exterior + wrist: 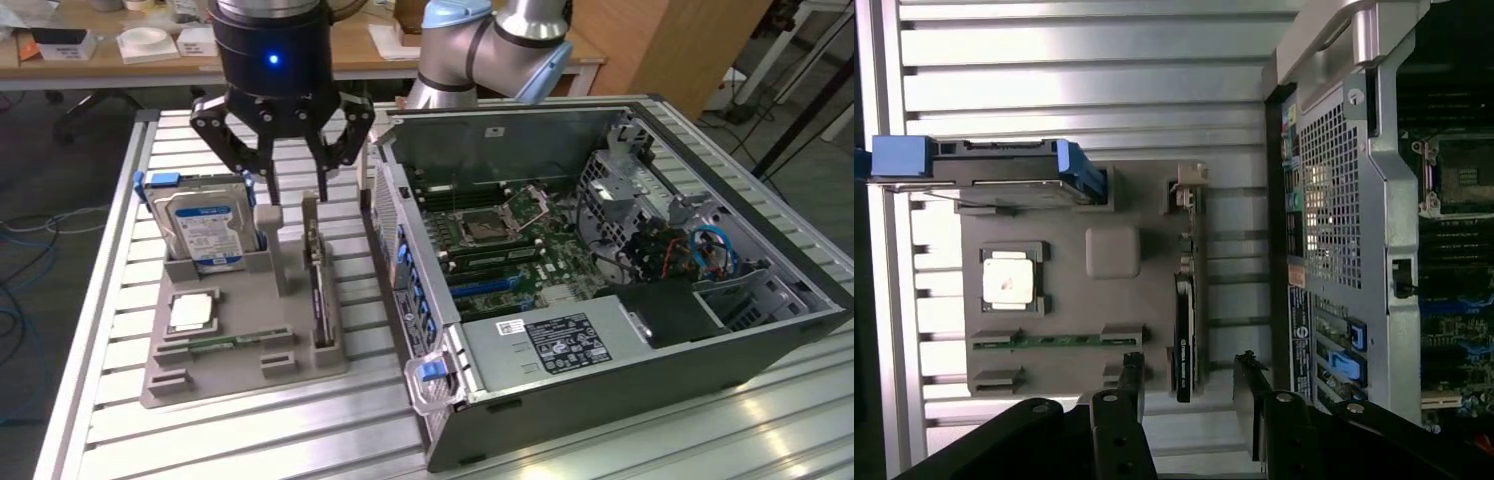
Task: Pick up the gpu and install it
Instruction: 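Pick up the gpu and move the gpu toward the slot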
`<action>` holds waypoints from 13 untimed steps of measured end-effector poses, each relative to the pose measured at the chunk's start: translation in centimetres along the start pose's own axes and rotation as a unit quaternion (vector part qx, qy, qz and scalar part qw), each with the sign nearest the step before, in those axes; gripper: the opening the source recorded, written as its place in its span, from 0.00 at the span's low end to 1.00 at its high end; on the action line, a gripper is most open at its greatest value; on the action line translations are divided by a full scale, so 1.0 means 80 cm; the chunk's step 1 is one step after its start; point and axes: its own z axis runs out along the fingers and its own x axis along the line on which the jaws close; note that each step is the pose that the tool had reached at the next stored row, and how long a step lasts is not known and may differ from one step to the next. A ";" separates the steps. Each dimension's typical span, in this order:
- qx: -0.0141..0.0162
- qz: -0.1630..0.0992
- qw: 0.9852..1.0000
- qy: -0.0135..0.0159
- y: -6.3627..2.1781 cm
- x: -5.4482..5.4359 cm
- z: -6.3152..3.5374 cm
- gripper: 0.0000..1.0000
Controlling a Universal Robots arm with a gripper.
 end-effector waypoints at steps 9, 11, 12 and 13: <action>0.000 0.000 1.000 0.000 -0.014 -0.001 0.012 0.49; 0.000 0.000 1.000 0.000 -0.016 -0.001 0.015 0.49; 0.000 0.000 1.000 0.000 -0.017 -0.001 0.017 0.49; 0.000 0.000 1.000 0.000 -0.017 -0.001 0.019 0.49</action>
